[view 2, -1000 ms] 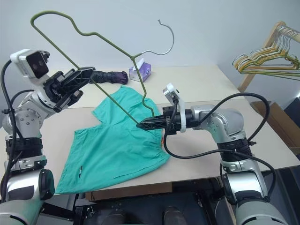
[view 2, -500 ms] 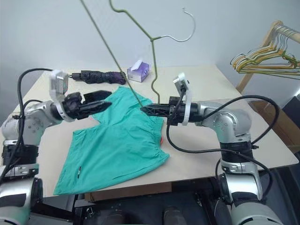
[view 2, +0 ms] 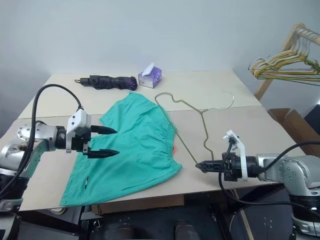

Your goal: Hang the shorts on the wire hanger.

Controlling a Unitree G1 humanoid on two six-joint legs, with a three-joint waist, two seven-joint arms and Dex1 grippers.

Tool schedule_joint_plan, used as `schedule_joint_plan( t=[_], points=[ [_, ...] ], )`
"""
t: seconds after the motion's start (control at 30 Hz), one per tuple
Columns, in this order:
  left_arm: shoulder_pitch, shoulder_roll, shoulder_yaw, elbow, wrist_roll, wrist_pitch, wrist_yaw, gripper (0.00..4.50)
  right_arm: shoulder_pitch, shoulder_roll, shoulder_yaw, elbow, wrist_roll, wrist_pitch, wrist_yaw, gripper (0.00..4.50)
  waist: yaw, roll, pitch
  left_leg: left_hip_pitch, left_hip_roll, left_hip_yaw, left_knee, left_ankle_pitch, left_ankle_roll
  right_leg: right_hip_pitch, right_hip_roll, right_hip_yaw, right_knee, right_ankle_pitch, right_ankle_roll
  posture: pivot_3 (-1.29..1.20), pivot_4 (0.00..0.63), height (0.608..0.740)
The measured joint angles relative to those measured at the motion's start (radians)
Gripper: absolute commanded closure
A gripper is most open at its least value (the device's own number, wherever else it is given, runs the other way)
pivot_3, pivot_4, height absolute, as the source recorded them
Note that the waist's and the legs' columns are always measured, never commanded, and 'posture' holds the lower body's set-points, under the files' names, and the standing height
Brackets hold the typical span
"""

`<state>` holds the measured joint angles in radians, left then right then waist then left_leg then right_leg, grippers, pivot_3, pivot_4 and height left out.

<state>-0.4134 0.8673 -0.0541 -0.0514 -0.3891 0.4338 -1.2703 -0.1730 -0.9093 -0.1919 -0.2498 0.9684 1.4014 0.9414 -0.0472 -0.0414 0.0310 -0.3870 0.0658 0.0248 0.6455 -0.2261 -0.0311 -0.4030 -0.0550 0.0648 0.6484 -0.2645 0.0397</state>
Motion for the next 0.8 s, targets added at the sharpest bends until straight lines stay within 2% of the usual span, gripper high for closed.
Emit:
schedule_joint_plan(
  t=[0.17, 0.27, 0.47, 0.8],
  points=[
    [0.000, 0.000, -0.005, -0.024, 0.000, 0.001, 0.001, 0.04, 0.051, -0.058, 0.008, 0.074, 0.036, 0.091, 0.045, 4.50, -0.001, 0.000, 0.000, 0.001, 0.000, 0.001, 0.000, 0.000, 0.000, 0.001, 0.000, 0.001, 0.000, 0.000, 0.000, -0.03, 0.000, 0.740],
    [0.007, 0.000, -0.009, -0.040, 0.003, 0.000, 0.001, 0.04, 0.050, -0.079, 0.057, 0.158, 0.020, 0.116, 0.050, 4.50, 0.001, 0.000, 0.000, 0.001, 0.000, 0.001, 0.000, 0.000, 0.000, 0.001, 0.000, 0.001, 0.000, 0.000, 0.000, -0.03, 0.000, 0.740],
    [0.023, -0.007, -0.028, -0.045, 0.027, -0.010, 0.005, 0.04, 0.038, -0.089, 0.125, 0.296, -0.018, 0.109, 0.089, 4.50, 0.002, 0.000, 0.000, 0.001, 0.000, 0.001, 0.000, 0.000, 0.000, 0.001, 0.000, 0.001, 0.000, 0.000, 0.000, -0.02, 0.000, 0.740],
    [0.041, -0.008, -0.028, -0.045, 0.034, -0.025, 0.010, 0.04, -0.024, -0.069, 0.206, 0.340, -0.083, 0.023, 0.167, 4.50, 0.001, 0.000, 0.000, 0.002, 0.001, 0.001, 0.000, 0.000, 0.000, 0.001, 0.001, 0.001, 0.000, 0.000, 0.001, 0.01, 0.000, 0.740]
  ],
)
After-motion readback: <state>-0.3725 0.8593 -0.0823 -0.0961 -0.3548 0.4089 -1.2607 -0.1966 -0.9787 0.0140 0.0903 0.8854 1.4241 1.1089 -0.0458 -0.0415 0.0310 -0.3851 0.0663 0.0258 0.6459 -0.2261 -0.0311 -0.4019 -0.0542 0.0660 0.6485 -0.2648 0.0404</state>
